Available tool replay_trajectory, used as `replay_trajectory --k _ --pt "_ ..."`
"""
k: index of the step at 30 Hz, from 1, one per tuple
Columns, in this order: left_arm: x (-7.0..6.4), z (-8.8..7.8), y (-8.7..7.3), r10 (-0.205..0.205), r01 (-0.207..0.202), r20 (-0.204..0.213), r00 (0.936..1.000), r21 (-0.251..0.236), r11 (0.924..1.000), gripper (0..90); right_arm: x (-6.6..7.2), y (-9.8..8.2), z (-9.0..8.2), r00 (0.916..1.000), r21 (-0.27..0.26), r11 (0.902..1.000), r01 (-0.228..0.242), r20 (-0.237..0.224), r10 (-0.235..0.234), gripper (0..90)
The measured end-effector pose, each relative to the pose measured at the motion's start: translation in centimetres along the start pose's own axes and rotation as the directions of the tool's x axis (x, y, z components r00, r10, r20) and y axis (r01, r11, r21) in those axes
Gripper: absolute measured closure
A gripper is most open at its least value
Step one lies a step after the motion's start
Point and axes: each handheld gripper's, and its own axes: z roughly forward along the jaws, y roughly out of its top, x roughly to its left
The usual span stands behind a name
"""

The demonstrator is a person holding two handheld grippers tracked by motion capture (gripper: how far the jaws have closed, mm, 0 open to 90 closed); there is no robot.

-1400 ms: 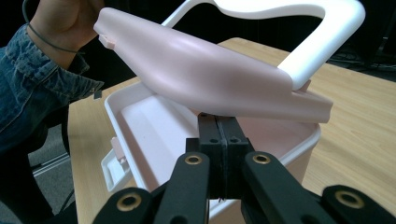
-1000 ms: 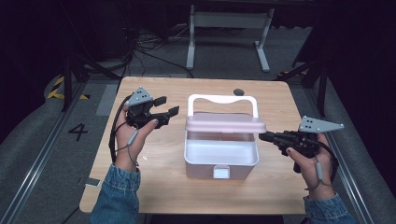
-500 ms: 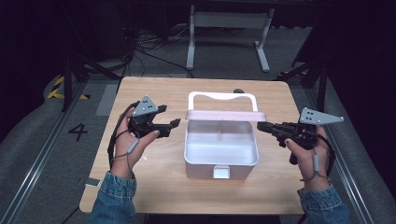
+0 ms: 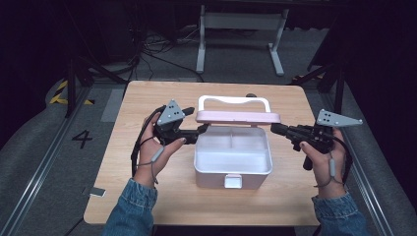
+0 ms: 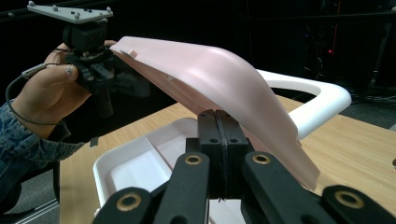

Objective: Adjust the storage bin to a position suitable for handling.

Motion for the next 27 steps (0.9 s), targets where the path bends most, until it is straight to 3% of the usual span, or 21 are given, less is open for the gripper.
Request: replay_trajectory --k 4,8,17,27 --pt "0.1 0.0 1.0 -0.008 0.008 -0.01 0.9999 -0.069 0.9976 34.2 0.1 0.0 0.0 1.0 -0.002 1.0 0.0 -0.001 0.0 90.0" --pt "0.1 0.1 1.2 -0.024 0.026 0.021 0.9995 -0.065 0.9975 40.2 0.1 0.1 -0.1 1.0 -0.011 0.9999 -0.004 0.002 0.004 89.8" --pt "-0.1 0.5 1.3 -0.005 0.008 0.052 0.9986 -0.055 0.9985 63.2 -0.1 0.2 -0.4 0.9999 -0.018 0.9997 -0.014 0.008 0.014 86.3" --pt "0.4 0.6 1.5 -0.004 0.007 0.068 0.9977 -0.043 0.999 65.0 -0.2 0.1 -1.5 0.9984 -0.019 0.9994 -0.029 0.049 0.03 81.9"
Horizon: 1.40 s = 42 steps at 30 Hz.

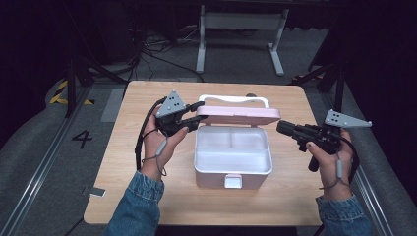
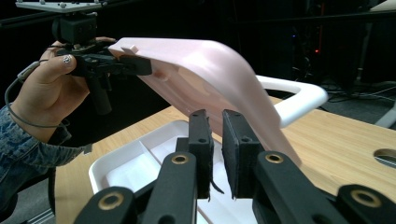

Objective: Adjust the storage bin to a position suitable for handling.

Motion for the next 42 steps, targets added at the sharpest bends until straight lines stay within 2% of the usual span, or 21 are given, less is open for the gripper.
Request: replay_trajectory --k 8,10,14,16,22,26,27,29,31,37,42 --pt "0.7 0.3 0.6 0.003 -0.003 0.022 0.9998 0.021 0.9998 66.4 -0.5 -0.2 -2.5 0.9981 -0.025 0.9996 -0.016 0.06 0.018 81.6" --pt "1.0 0.4 0.7 -0.005 0.004 0.033 0.9994 0.02 0.9998 66.3 -0.5 -0.2 -2.7 0.9976 -0.031 0.9993 -0.019 0.066 0.021 81.4" --pt "1.9 1.2 0.6 -0.044 0.045 0.064 0.997 -0.01 0.9989 65.2 -0.6 -0.6 -3.7 0.9952 -0.033 0.999 -0.029 0.093 0.032 81.0" --pt "2.2 1.6 0.6 -0.042 0.043 0.062 0.9972 -0.013 0.999 64.7 -0.6 -0.7 -4.1 0.9941 -0.037 0.9988 -0.031 0.103 0.034 80.9" --pt "2.9 2.4 1.2 -0.005 0.005 0.022 0.9997 0.007 1.0 66.0 -0.6 -1.0 -5.6 0.9895 -0.052 0.9976 -0.045 0.135 0.052 79.9" --pt "3.4 3.0 1.7 0.013 -0.013 0.003 0.9999 0.023 0.9997 66.3 -0.6 -1.3 -6.0 0.9873 -0.048 0.9973 -0.055 0.146 0.062 79.0" --pt "3.6 3.2 1.8 0.016 -0.016 0.001 0.9999 0.018 0.9997 66.3 -0.7 -1.5 -6.0 0.9859 -0.035 0.9982 -0.048 0.159 0.053 78.7" --pt "3.8 3.5 1.9 0.008 -0.008 0.003 1.0 0.026 0.9996 65.9 -0.8 -1.8 -5.9 0.9779 -0.004 0.9996 -0.028 0.207 0.028 78.3" --pt "4.0 3.7 2.0 0.013 -0.013 -0.003 0.9999 0.029 0.9995 65.9 -1.0 -2.0 -5.8 0.974 0.011 0.9995 -0.029 0.225 0.025 78.0" --pt "5.1 4.5 2.2 -0.015 0.014 0.012 0.9998 0.039 0.9992 65.6 -1.6 -2.5 -5.6 0.9745 0.033 0.9981 -0.052 0.22 0.043 76.1" --pt "5.8 5.2 2.2 -0.018 0.018 0.004 0.9998 0.039 0.9991 62.7 -1.9 -2.7 -5.5 0.9748 0.041 0.9969 -0.067 0.216 0.056 75.4"
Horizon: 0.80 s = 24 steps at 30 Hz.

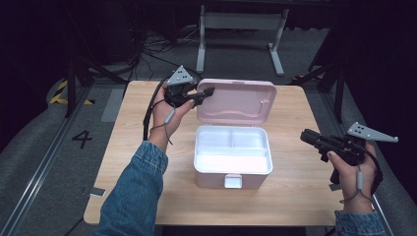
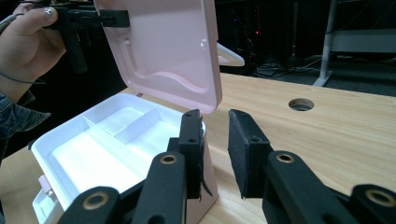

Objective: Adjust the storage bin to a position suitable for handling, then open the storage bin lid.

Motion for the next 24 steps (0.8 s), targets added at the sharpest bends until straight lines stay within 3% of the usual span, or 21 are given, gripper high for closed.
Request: replay_trajectory --k 5,12,18,24 --pt "0.4 0.9 0.0 0.015 -0.015 -0.01 0.9998 0.021 0.9997 60.2 -0.3 -0.1 -0.2 0.9999 -0.011 0.9999 -0.009 0.013 0.009 74.6" --pt "1.3 1.7 0.0 -0.017 0.018 -0.012 0.9998 0.05 0.9986 57.7 -0.9 -0.3 -0.2 0.9997 -0.003 0.9999 -0.017 0.018 0.017 73.8" --pt "1.7 2.5 -0.4 -0.01 0.012 -0.03 0.9995 0.052 0.9986 53.7 -1.1 -0.7 0.1 0.9993 0.012 0.9993 -0.036 0.01 0.036 72.8" --pt "2.1 3.0 -0.5 -0.032 0.034 -0.028 0.9991 0.073 0.9968 52.1 -1.2 -0.8 0.4 0.9994 0.024 0.9991 -0.034 0.012 0.034 71.9"
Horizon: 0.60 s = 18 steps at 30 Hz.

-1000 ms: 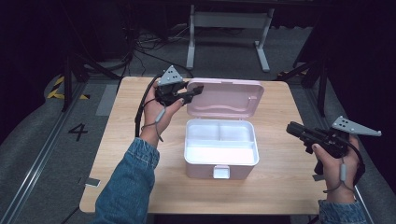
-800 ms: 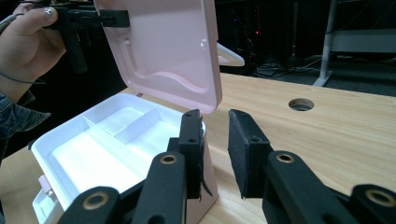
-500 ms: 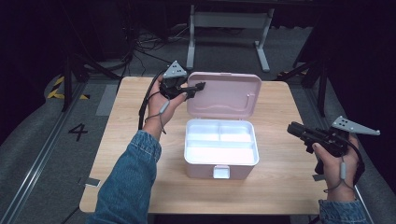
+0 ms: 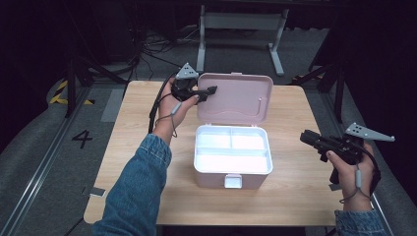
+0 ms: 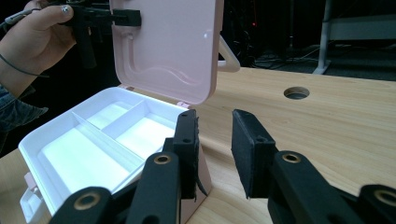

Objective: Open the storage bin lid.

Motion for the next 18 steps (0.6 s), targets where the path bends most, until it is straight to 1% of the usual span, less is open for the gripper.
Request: replay_trajectory --k 1,8,10,11,12,13,14,17,18 --pt "0.1 0.1 0.0 0.004 -0.004 -0.001 1.0 -0.001 1.0 51.8 -0.1 -0.1 0.0 1.0 0.003 1.0 -0.002 -0.001 0.002 71.9" --pt "0.7 0.9 -0.2 -0.026 0.026 -0.003 0.9997 0.021 0.9995 49.1 -0.3 -0.3 0.1 0.9999 0.016 0.9998 -0.012 0.001 0.012 71.3" --pt "0.7 1.2 -0.3 -0.029 0.029 -0.011 0.9995 0.024 0.9993 47.7 -0.4 -0.4 0.3 0.9999 0.02 0.9997 -0.014 0.002 0.014 70.6" --pt "0.7 1.3 -0.4 -0.037 0.037 -0.014 0.9992 0.025 0.999 47.0 -0.4 -0.4 0.3 0.9999 0.024 0.9996 -0.015 -0.002 0.015 70.5" --pt "0.8 1.4 -0.4 -0.032 0.033 -0.017 0.9993 0.027 0.9991 46.0 -0.4 -0.5 0.4 0.9999 0.028 0.9995 -0.016 0.001 0.016 70.5" --pt "0.8 1.5 -0.5 -0.039 0.04 -0.022 0.999 0.026 0.9989 45.5 -0.4 -0.5 0.4 0.9999 0.028 0.9995 -0.016 0.0 0.016 70.4" --pt "0.8 1.6 -0.5 -0.042 0.043 -0.016 0.999 0.034 0.9985 45.0 -0.4 -0.6 0.5 0.9998 0.029 0.9994 -0.019 0.002 0.019 70.4" --pt "1.2 2.0 -0.7 -0.053 0.053 -0.015 0.9985 0.034 0.998 44.2 -0.5 -0.6 0.4 0.9998 0.03 0.9993 -0.02 0.002 0.02 70.4" --pt "1.3 2.2 -0.8 -0.062 0.063 -0.015 0.998 0.036 0.9974 44.0 -0.6 -0.6 0.4 0.9998 0.031 0.9993 -0.02 0.005 0.02 70.3"
